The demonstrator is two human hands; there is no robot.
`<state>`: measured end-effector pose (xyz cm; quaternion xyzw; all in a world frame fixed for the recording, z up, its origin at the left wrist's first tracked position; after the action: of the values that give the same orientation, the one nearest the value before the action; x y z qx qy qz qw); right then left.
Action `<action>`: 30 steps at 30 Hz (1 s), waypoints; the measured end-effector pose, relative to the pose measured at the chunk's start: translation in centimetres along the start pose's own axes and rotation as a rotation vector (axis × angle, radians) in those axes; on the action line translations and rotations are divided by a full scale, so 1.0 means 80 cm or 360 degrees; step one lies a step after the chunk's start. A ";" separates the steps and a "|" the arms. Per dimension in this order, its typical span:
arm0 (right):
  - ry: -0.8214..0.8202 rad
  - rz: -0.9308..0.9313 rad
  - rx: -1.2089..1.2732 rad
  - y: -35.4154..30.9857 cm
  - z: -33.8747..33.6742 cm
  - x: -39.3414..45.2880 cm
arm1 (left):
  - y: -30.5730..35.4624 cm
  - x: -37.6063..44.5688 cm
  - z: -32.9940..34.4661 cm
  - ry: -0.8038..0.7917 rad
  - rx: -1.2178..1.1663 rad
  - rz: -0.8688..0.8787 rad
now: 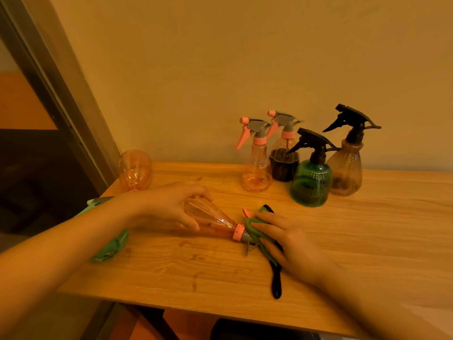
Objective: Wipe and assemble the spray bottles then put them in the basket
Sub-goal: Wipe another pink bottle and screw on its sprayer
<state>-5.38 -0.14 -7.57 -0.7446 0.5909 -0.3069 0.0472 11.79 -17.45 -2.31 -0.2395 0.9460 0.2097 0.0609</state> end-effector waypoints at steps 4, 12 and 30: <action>0.0013 0.0023 -0.0005 0.004 -0.007 -0.009 | 0.002 0.000 0.000 0.0015 -0.0009 0.0022; 0.0001 -0.0154 -0.0101 -0.031 0.001 -0.033 | 0.000 -0.001 0.001 0.0008 0.0013 0.0035; -0.0053 -0.0276 -0.0057 -0.041 0.002 -0.023 | -0.010 0.006 0.005 -0.0032 -0.0028 0.0009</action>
<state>-2.70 2.47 -7.03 -0.7987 0.5287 -0.2868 0.0169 11.79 -18.13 -3.05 -0.2351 0.9442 0.2207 0.0678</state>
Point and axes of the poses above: each hand's wrist, its own x-axis towards the middle knuckle, its own z-axis out of the palm, y = z × x, the point moved 6 cm from there along x, towards the middle knuckle
